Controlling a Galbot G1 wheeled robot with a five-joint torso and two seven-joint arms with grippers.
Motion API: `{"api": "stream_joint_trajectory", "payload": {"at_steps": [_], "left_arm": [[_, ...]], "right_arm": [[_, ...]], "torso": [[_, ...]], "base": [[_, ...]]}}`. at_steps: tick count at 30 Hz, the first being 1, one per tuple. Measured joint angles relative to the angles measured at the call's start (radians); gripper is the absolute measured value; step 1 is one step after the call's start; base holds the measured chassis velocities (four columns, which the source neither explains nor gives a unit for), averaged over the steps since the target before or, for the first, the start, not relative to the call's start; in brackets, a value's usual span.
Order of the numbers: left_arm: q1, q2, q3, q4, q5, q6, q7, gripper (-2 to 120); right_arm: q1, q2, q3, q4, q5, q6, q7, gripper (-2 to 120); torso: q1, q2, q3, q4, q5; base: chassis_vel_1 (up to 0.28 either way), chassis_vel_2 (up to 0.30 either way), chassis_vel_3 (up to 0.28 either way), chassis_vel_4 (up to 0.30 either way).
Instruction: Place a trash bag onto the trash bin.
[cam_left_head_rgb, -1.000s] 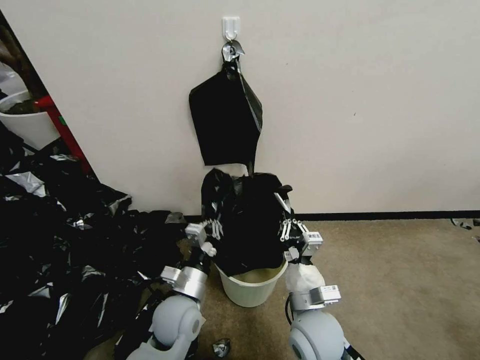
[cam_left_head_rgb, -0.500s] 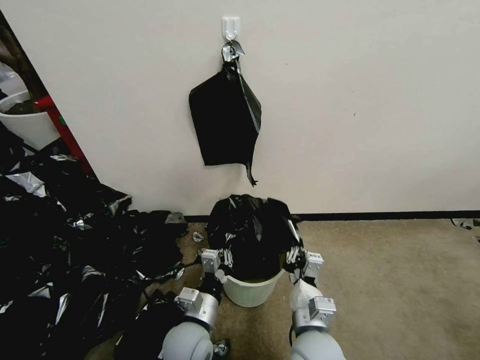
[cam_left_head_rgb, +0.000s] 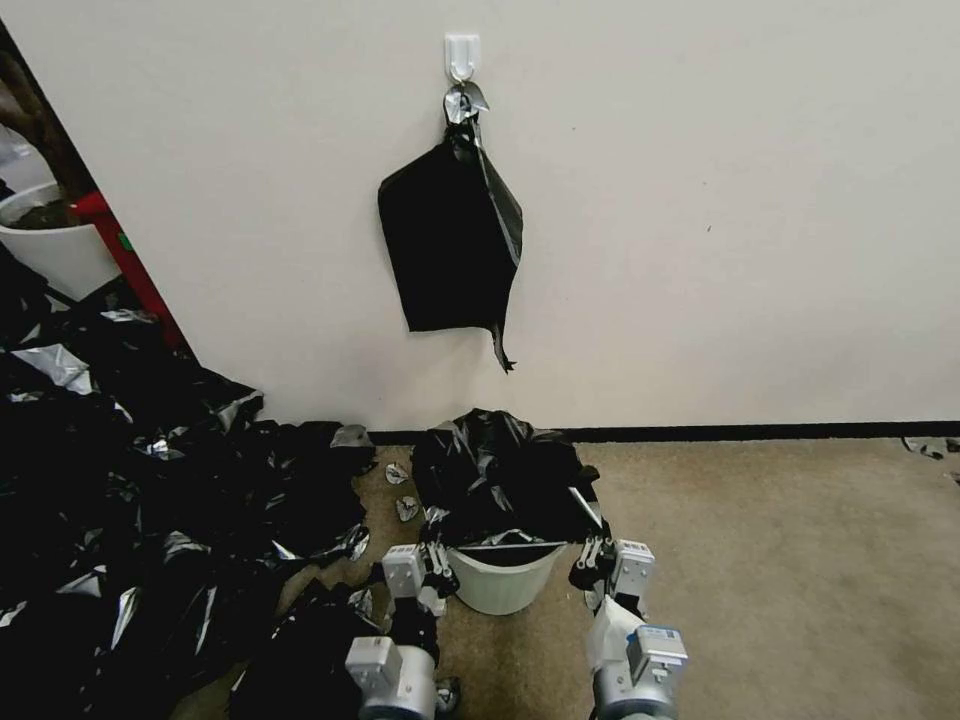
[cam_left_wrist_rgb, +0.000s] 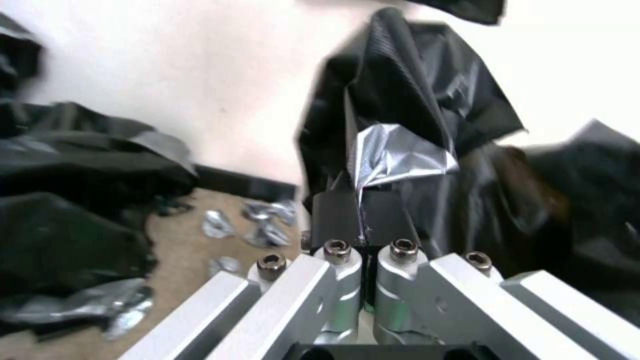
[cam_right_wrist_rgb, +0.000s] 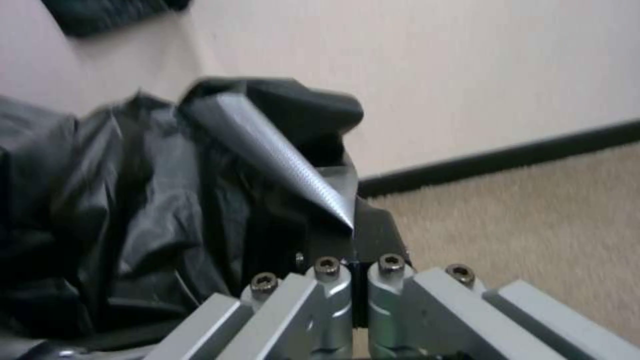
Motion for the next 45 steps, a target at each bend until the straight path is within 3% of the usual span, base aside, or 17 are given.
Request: {"api": "stream_joint_trajectory", "payload": {"at_steps": [7, 9, 11, 12, 14, 15, 16, 19, 20, 23, 24, 27, 32, 38, 45], "left_arm": [[0.007, 0.011, 0.004, -0.001, 0.012, -0.003, -0.048, 0], [0.007, 0.022, 0.005, -0.013, 0.009, 0.012, -0.050, 0], [0.008, 0.031, 0.006, -0.031, 0.002, 0.041, -0.049, 0], [0.009, 0.043, 0.003, -0.048, -0.008, 0.080, -0.038, 0], [-0.001, 0.066, -0.019, -0.079, -0.035, 0.164, 0.024, 0], [-0.024, 0.087, -0.058, -0.105, -0.057, 0.219, 0.081, 0], [-0.024, 0.087, -0.058, -0.105, -0.057, 0.219, 0.081, 0], [-0.074, 0.132, -0.118, -0.131, -0.120, 0.333, 0.184, 0], [-0.074, 0.132, -0.118, -0.131, -0.120, 0.333, 0.184, 0], [-0.124, 0.174, -0.186, -0.134, -0.148, 0.409, 0.304, 0], [-0.124, 0.174, -0.186, -0.134, -0.148, 0.409, 0.304, 0], [-0.132, 0.223, -0.231, -0.139, -0.153, 0.476, 0.384, 0], [-0.104, 0.259, -0.232, -0.163, -0.152, 0.526, 0.377, 0], [-0.067, 0.307, -0.207, -0.187, -0.155, 0.564, 0.249, 0], [-0.072, 0.288, -0.181, -0.129, -0.162, 0.555, 0.210, 0]], "right_arm": [[0.018, -0.029, -0.002, -0.012, 0.047, -0.023, 0.019, 0], [0.023, -0.046, -0.002, 0.011, 0.074, -0.036, 0.019, 0], [0.025, -0.054, -0.001, 0.030, 0.095, -0.048, 0.019, 0], [0.028, -0.064, 0.003, 0.051, 0.115, -0.063, 0.016, 0], [0.034, -0.076, 0.016, 0.078, 0.138, -0.086, -0.009, 0], [0.043, -0.083, 0.030, 0.103, 0.162, -0.113, -0.041, 0], [0.043, -0.083, 0.030, 0.103, 0.162, -0.113, -0.041, 0], [0.070, -0.091, 0.041, 0.128, 0.209, -0.160, -0.075, 0], [0.070, -0.091, 0.041, 0.128, 0.209, -0.160, -0.075, 0], [0.085, -0.101, 0.043, 0.131, 0.233, -0.195, -0.096, 0], [0.085, -0.101, 0.043, 0.131, 0.233, -0.195, -0.096, 0], [0.080, -0.123, 0.041, 0.131, 0.270, -0.214, -0.074, 0], [0.061, -0.148, 0.027, 0.139, 0.303, -0.218, -0.025, 0], [0.056, -0.165, -0.018, 0.140, 0.368, -0.225, 0.062, 0], [0.101, -0.139, -0.039, 0.053, 0.391, -0.221, 0.082, 0]], "torso": [[0.000, 0.000, 0.000, -0.0004, -0.0018], [0.000, 0.000, 0.000, 0.0002, -0.0055], [0.000, 0.000, 0.000, 0.0012, -0.0052], [0.000, 0.000, 0.000, 0.0022, -0.0028], [0.000, 0.000, 0.000, 0.0033, -0.0031], [0.000, 0.000, 0.000, 0.0025, -0.0027], [0.000, 0.000, 0.000, 0.0025, -0.0027], [0.000, 0.000, 0.000, 0.0016, -0.0027], [0.000, 0.000, 0.000, 0.0016, -0.0027], [0.000, 0.000, 0.000, 0.0012, -0.0024], [0.000, 0.000, 0.000, 0.0012, -0.0024], [0.000, 0.000, 0.000, 0.0011, -0.0022], [0.000, 0.000, 0.000, 0.0011, -0.0021], [0.000, 0.000, 0.000, 0.0011, -0.0021], [0.000, 0.000, 0.000, 0.0011, -0.0020]], "base": [[0.000, 0.000, 0.000, 0.000], [0.000, 0.000, 0.000, 0.000], [0.000, 0.000, 0.000, 0.000], [0.000, 0.000, 0.000, 0.000], [0.000, 0.000, 0.000, 0.000], [0.000, 0.000, 0.000, 0.000], [0.000, 0.000, 0.000, 0.000], [0.000, 0.000, 0.000, 0.000], [0.000, 0.000, 0.000, 0.000], [0.000, 0.000, 0.000, 0.000], [0.000, 0.000, 0.000, 0.000], [0.000, 0.000, 0.000, 0.000], [0.000, 0.000, 0.000, 0.000], [0.000, 0.000, 0.000, 0.000], [0.000, 0.000, 0.000, 0.000]]}}
